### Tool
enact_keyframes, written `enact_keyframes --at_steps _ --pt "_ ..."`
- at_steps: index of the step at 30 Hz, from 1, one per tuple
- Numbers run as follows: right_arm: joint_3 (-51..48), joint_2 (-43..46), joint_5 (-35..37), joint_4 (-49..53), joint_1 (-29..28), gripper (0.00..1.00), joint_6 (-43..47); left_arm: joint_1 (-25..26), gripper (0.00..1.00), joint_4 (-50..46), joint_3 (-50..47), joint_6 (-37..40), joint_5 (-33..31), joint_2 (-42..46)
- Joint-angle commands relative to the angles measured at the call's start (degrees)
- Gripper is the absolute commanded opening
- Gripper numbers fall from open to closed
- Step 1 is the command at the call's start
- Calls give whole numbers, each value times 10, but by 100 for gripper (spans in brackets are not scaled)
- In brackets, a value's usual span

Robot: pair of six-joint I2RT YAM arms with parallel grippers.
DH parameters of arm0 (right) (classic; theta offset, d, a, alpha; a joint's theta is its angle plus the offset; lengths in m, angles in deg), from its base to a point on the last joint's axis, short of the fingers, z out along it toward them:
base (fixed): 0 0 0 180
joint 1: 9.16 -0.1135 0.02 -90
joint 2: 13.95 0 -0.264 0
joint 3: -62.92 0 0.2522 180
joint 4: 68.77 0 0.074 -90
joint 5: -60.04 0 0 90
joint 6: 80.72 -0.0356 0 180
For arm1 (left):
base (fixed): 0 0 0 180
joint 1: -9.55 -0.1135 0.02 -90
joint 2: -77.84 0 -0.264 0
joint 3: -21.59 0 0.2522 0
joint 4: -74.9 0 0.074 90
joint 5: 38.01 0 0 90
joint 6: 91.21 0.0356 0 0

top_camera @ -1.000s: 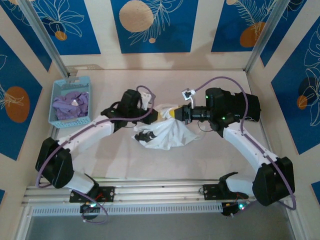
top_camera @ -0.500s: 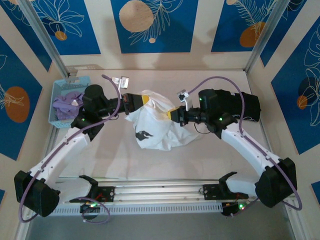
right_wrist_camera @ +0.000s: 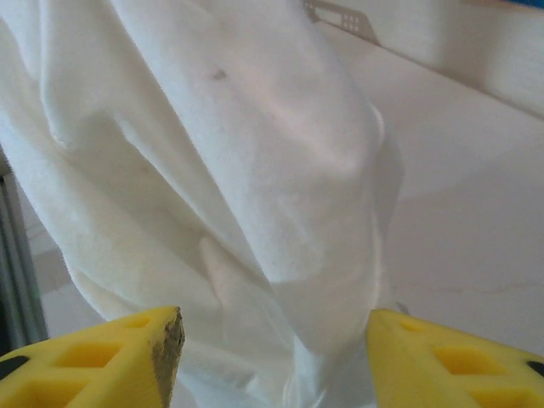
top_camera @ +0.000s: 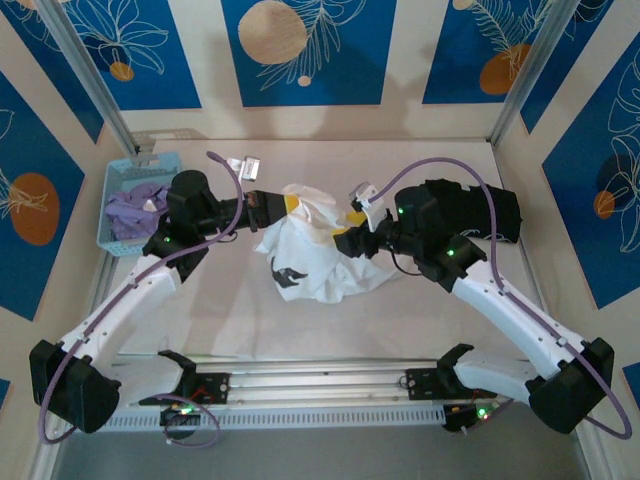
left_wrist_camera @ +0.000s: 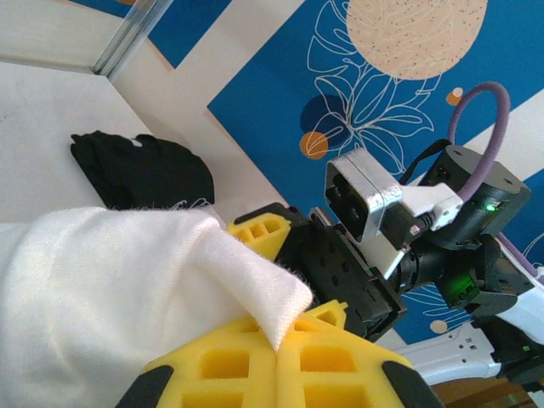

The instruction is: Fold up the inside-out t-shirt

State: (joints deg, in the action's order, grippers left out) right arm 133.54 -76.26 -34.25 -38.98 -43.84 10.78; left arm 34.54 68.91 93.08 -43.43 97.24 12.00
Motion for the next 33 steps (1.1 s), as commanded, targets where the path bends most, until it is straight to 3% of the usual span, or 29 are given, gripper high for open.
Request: enact_keyframes --at_steps 1,10,11,13,14,17,24,29,33 --pt "11 -11 24 -28 -16 60 51 -6 0 -4 13 21 17 -2" --pt "80 -99 0 -46 -32 56 79 -5 0 -9 5 30 26 -3" --pt "86 -108 -4 -45 -31 49 77 -5 0 -15 5 36 24 -3" --pt "100 -118 -26 -28 -28 21 69 -7 0 -38 8 56 9 -4" --pt "100 -114 -42 -21 -24 14 63 -9 0 -53 10 64 -4 -4" --pt "86 -91 -125 -10 -2 1 29 -14 0 -110 20 99 -60 -4" --pt "55 -68 -338 -84 54 0 -127 -13 0 -239 47 179 -299 -25" --pt "54 -107 -351 -131 62 0 -228 4 33 -283 57 222 -351 -24" --pt "56 -138 -343 -145 74 0 -286 51 51 -280 38 255 -384 26"
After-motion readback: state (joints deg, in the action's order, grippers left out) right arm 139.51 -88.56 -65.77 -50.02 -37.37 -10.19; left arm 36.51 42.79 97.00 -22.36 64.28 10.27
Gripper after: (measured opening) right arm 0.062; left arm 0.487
